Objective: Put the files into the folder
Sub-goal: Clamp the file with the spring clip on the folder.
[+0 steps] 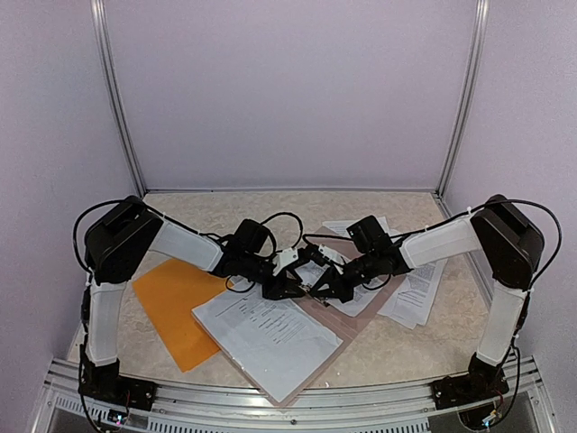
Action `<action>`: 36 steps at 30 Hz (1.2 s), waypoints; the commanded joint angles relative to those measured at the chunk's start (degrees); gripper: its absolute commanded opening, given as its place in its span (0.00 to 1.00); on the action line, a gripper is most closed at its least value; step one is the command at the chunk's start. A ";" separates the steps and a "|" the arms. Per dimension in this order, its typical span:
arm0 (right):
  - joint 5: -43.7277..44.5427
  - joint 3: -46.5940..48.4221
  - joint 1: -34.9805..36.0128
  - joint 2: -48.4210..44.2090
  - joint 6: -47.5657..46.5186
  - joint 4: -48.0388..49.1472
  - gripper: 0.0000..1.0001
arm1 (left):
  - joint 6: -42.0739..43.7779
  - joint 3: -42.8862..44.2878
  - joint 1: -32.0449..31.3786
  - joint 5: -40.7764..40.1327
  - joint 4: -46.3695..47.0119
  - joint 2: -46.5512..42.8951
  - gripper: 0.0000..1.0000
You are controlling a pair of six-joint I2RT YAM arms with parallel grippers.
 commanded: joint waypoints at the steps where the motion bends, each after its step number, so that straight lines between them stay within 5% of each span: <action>1: 1.58 -1.25 -0.64 2.16 0.16 -2.51 0.00 | 0.69 -1.76 -1.65 -0.23 4.94 2.08 0.41; 19: 2.69 -1.94 -1.48 0.31 0.81 -3.91 0.00 | 3.57 -4.89 -1.36 -4.65 3.90 1.83 0.16; 36: 5.55 2.06 -1.48 -2.83 8.32 -1.50 0.00 | 5.25 -2.74 -1.79 -6.49 -0.52 2.88 0.10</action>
